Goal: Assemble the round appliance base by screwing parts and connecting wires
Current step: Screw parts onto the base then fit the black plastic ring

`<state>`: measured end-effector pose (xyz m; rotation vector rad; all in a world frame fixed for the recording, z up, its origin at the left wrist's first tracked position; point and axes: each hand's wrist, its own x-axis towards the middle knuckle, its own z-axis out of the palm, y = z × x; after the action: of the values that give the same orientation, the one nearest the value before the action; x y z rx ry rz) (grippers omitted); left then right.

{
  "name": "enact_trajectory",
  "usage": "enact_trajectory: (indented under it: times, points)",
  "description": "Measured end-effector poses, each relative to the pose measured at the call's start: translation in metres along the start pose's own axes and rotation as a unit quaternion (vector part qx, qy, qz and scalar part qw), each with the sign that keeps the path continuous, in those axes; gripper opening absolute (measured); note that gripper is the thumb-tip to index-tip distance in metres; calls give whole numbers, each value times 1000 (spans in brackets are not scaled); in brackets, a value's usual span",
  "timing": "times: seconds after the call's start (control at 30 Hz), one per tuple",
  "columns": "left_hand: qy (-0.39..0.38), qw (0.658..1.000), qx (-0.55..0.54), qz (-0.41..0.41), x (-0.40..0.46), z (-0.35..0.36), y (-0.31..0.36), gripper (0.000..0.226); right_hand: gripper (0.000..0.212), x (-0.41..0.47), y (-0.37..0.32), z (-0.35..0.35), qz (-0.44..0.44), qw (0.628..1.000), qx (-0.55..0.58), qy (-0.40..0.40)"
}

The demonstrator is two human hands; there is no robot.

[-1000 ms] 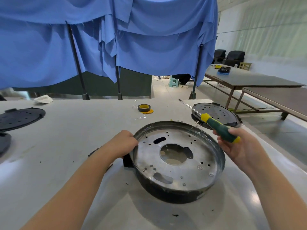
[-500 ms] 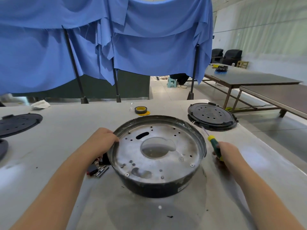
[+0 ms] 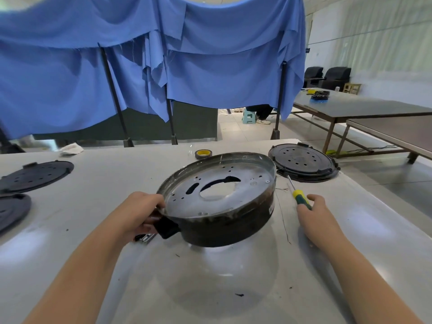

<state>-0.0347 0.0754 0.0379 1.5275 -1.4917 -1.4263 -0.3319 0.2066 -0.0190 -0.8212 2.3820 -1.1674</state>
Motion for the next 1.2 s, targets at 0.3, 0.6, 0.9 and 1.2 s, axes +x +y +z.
enact_trajectory:
  times: [0.3, 0.6, 0.9, 1.2]
  points:
    - [-22, 999, -28, 12, -10, 23, -8, 29, 11, -17, -27, -4, 122, 903, 405, -70]
    - [13, 999, -29, 22, -1, 21, -22, 18, 43, -19, -23, -4, 69, 912, 390, -105]
    - [27, 999, 9, 18, -4, 27, -27, 9, 20, -23, -18, 0, -3, 957, 272, -98]
    - [25, 999, 15, 13, -10, 27, -24, 39, 17, -8, -7, 2, -95, 975, 203, -4]
